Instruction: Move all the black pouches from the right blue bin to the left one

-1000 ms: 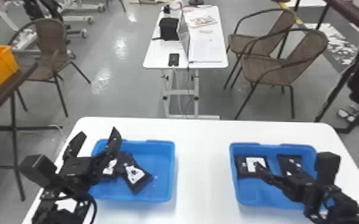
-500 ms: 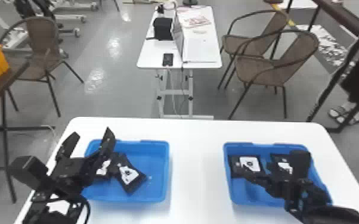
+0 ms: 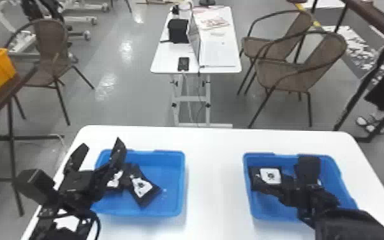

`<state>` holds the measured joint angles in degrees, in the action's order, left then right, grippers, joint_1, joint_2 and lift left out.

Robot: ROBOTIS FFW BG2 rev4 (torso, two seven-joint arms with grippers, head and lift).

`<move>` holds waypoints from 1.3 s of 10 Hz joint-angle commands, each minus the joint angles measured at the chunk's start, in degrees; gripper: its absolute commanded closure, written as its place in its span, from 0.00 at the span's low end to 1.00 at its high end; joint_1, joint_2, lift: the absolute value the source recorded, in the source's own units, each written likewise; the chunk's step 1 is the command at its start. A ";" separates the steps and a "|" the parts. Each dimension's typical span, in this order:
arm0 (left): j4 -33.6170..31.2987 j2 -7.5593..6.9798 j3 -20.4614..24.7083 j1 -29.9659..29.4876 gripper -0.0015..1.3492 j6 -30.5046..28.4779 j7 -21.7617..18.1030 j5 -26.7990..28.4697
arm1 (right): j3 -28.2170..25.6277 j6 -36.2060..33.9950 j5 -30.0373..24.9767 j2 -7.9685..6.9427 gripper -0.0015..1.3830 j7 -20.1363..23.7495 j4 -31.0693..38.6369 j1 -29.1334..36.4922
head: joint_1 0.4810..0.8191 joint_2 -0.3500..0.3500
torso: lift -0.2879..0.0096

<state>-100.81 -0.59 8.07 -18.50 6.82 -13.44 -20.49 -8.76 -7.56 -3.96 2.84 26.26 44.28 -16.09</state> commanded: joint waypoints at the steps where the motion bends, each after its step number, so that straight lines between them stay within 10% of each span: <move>1: 0.09 0.15 0.11 -0.05 0.06 -0.06 0.00 -0.07 | 0.85 0.71 0.00 0.06 0.12 0.02 -6.66 -3.86 | 0.63 0.57 | 0.97; 2: 0.00 0.15 0.11 0.04 0.06 -0.14 0.00 -0.16 | 0.94 1.06 0.09 0.06 0.16 0.02 -10.35 -5.62 | 0.63 0.58 | 0.97; 4: 0.09 0.59 0.46 -0.13 0.06 0.56 0.00 -0.42 | 0.94 0.71 2.37 0.06 0.80 0.37 -10.88 -5.09 | 0.63 0.60 | 0.97; 5: 0.09 0.73 0.72 -0.22 0.06 0.65 0.00 -0.16 | 0.85 0.44 6.94 0.14 0.89 0.02 -8.33 -2.81 | 0.63 0.60 | 0.97; 9: 0.09 0.73 1.16 -0.49 0.06 1.17 0.00 -0.16 | 0.85 -2.28 10.72 0.41 0.92 -1.30 -0.25 2.38 | 0.63 0.61 | 0.97; 13: -0.26 0.73 0.37 0.04 0.06 0.12 0.00 -1.04 | 1.38 -9.31 13.18 0.58 0.92 -0.95 27.88 16.26 | 0.63 0.60 | 0.97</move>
<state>-100.89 0.00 8.56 -18.53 7.25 -13.44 -21.42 -7.38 -15.80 8.45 3.36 25.32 67.74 -1.87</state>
